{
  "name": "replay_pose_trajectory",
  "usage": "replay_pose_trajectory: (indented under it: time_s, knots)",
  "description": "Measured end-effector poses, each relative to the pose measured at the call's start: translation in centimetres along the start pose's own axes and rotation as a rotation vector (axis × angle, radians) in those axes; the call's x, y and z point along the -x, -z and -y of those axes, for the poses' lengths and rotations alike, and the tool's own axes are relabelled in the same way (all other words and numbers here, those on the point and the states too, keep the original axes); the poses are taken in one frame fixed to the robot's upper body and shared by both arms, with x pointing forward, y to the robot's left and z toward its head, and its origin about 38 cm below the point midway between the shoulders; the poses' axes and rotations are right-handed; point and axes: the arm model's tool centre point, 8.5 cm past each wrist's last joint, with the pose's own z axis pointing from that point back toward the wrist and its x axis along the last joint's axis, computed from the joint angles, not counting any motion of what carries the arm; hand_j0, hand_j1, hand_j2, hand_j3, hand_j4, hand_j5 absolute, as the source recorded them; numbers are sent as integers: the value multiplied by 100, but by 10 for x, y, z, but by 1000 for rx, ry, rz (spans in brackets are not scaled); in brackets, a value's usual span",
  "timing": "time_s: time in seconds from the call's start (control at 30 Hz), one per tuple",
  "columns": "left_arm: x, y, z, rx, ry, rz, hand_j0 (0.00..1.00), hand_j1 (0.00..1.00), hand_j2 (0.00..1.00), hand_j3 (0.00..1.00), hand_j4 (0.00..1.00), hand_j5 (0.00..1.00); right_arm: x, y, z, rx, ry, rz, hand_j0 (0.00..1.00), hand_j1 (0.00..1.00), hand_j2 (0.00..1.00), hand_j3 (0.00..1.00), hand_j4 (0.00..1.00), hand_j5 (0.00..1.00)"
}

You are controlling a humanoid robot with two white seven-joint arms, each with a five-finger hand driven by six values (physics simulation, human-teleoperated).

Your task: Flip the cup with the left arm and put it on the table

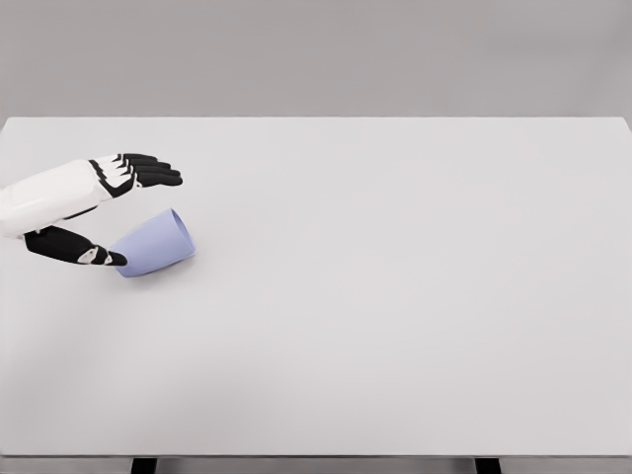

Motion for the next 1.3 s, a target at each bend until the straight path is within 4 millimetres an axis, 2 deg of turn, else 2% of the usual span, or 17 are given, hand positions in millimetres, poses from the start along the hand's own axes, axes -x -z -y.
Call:
replay_pose_trajectory:
  time_s: [0.33,0.4,0.5,0.63,0.67,0.73,0.77,0.8,0.83,0.9,0.97,1.17,1.3]
  knots:
    - [-2,4,-12,-22,24,14,100,100,100,100,100,100,2,-2,5,1,-48,-30,100,100,100,100,100,100]
    - [-5,12,-23,-48,42,38,100,100,100,100,100,100,2,-2,5,1,-49,-31,100,100,100,100,100,100]
    - [-6,20,-10,-33,10,56,100,100,100,100,100,100,2,-2,5,1,-51,-32,100,100,100,100,100,100]
    - [-7,21,-11,-38,-11,64,100,100,100,100,100,100,2,-2,5,1,-51,-32,100,100,100,100,100,100]
    - [-7,20,-15,-48,-22,66,100,100,100,100,100,100,1,-2,4,-1,-51,-32,100,100,100,100,100,100]
    - [-12,25,-40,-80,-1,91,100,100,100,100,100,100,1,-2,4,-1,-51,-32,100,100,100,100,100,100]
    - [-18,31,-59,-95,36,113,100,100,100,100,100,100,2,-2,5,1,-51,-32,100,100,100,100,100,100]
    - [-21,36,-67,-99,39,131,100,100,100,100,100,100,2,-2,5,1,-51,-32,100,100,100,100,100,100]
    - [-22,41,-64,-87,18,141,100,100,100,100,100,100,2,-2,5,1,-51,-32,100,100,100,100,100,100]
    - [-16,46,-40,-45,-63,123,100,100,100,100,100,100,1,-2,4,-1,-51,-32,100,100,100,100,100,100]
    - [-8,47,-25,-25,-145,67,100,100,100,100,100,100,2,-2,5,1,-51,-32,100,100,100,100,100,100]
    - [6,42,-4,-63,-326,-33,100,100,100,100,100,100,2,-2,5,1,-51,-32,100,100,100,100,100,100]
    - [19,35,21,-77,-419,-156,100,100,100,100,100,100,1,-2,4,-1,-51,-32,100,100,100,100,100,100]
